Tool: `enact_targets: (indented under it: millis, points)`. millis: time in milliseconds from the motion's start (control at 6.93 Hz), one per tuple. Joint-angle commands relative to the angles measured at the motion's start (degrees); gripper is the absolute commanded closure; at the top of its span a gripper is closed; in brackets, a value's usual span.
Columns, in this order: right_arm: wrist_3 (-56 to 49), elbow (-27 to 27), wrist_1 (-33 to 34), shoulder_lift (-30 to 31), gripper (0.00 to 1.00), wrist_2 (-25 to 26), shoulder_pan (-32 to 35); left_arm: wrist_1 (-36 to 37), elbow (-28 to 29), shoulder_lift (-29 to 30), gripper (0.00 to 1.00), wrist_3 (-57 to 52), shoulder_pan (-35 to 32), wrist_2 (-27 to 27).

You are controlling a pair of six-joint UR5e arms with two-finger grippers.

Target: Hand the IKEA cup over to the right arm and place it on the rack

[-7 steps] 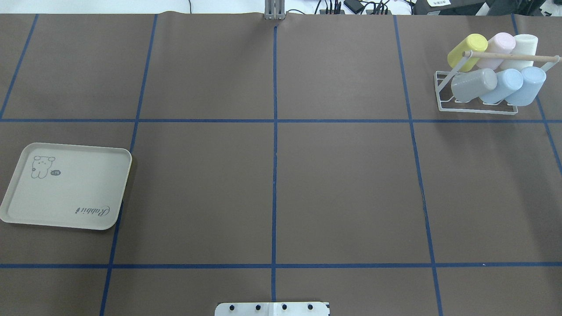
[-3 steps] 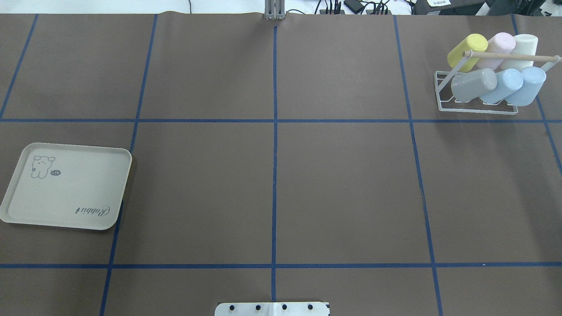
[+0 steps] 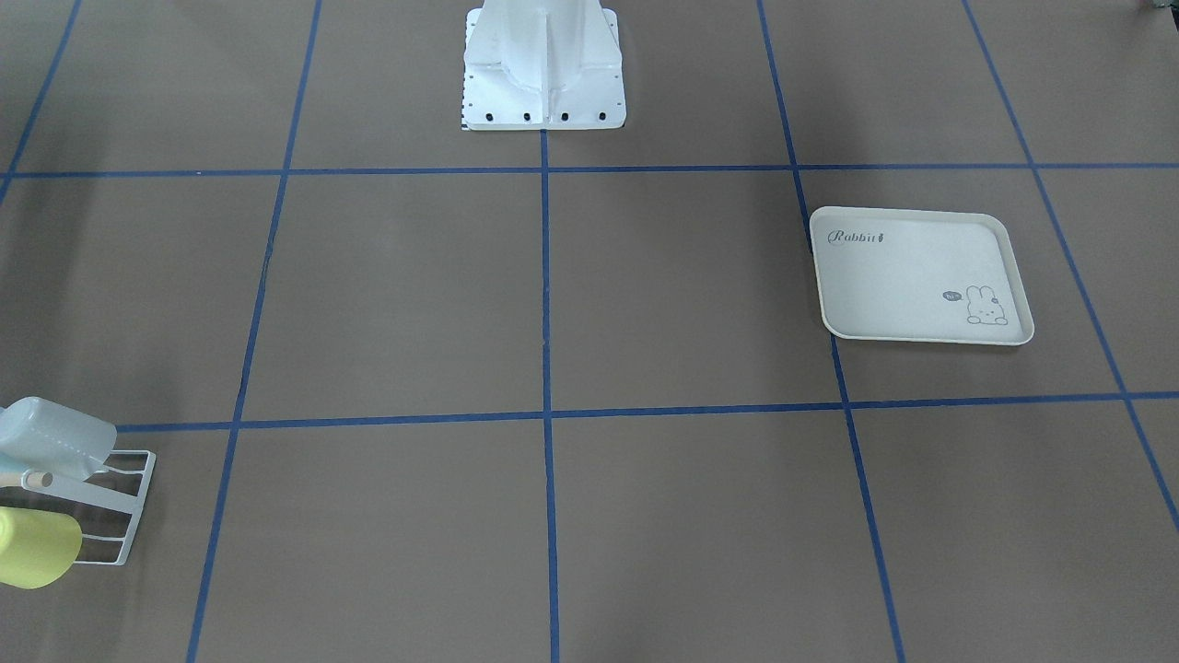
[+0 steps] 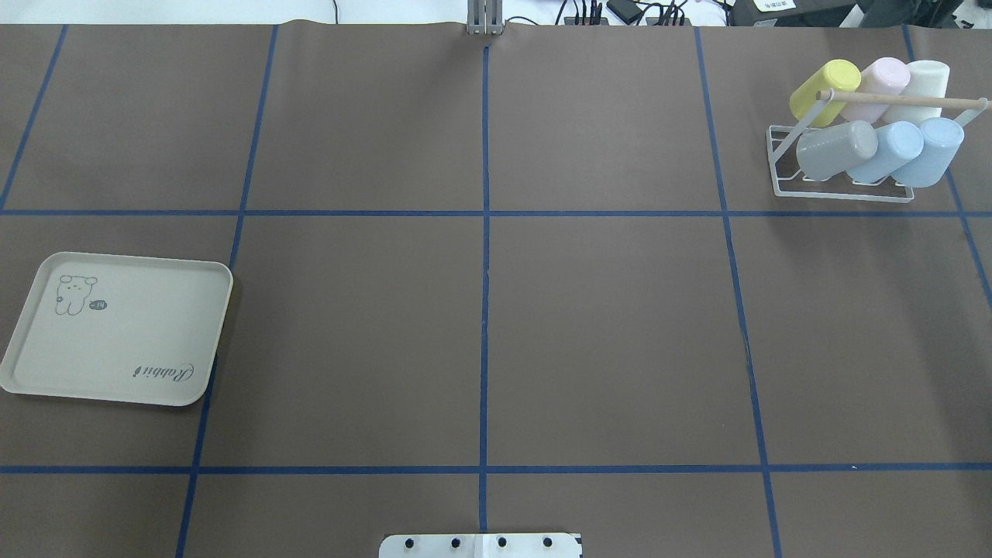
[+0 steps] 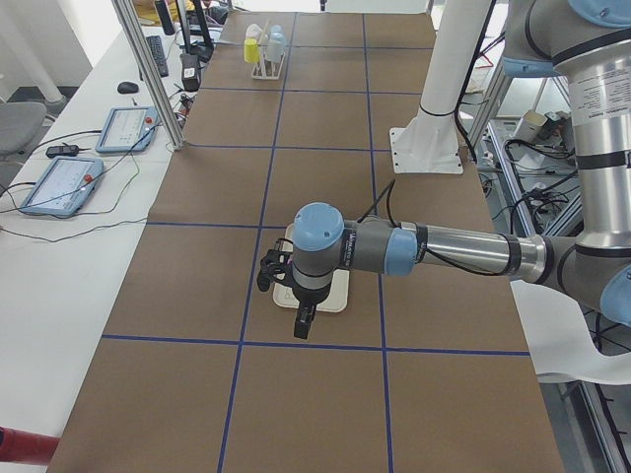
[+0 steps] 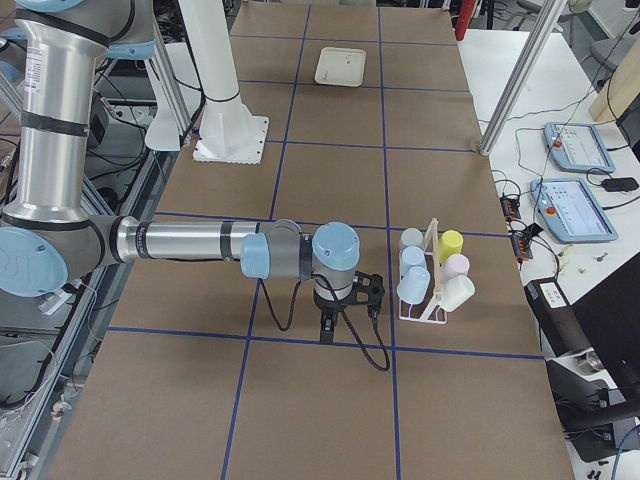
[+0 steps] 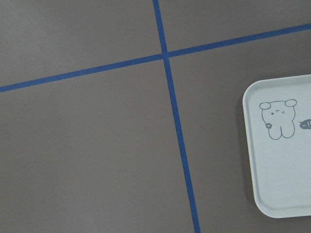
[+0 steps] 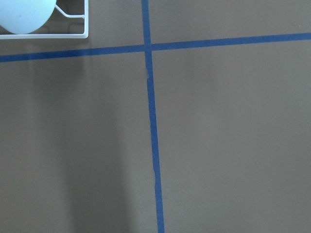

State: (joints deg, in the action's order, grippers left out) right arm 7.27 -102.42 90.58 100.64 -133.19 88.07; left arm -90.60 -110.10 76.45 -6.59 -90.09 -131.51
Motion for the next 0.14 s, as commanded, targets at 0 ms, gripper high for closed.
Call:
enact_targets:
  millis: [0]
  points:
    - [-0.07, 0.11, 0.03, 0.61, 0.00, -0.14, 0.00, -0.28, -0.29, 0.02, 0.00, 0.00, 0.09, -0.07]
